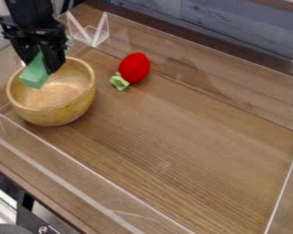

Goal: Put the green block in the brown bowl

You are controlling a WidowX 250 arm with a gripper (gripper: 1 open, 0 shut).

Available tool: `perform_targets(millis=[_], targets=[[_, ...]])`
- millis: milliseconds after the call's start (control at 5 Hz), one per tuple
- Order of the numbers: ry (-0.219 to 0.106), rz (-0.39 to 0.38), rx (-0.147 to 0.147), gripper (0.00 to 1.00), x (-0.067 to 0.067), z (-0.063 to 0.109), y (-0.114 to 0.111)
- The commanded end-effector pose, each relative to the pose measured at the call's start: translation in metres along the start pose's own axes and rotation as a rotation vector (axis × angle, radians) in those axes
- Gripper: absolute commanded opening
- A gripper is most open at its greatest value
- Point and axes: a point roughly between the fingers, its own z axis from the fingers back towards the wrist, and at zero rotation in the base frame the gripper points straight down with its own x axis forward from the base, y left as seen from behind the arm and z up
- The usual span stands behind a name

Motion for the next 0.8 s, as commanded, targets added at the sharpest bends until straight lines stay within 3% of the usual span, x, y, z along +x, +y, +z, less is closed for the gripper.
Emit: perform_targets(millis=[0,600], targets=[[-0.045,-0.034,0.001,0.0,0.002,-0.001,0.007],[-0.065,0.01,-0.009,0.0,0.008,0.008,-0.007]])
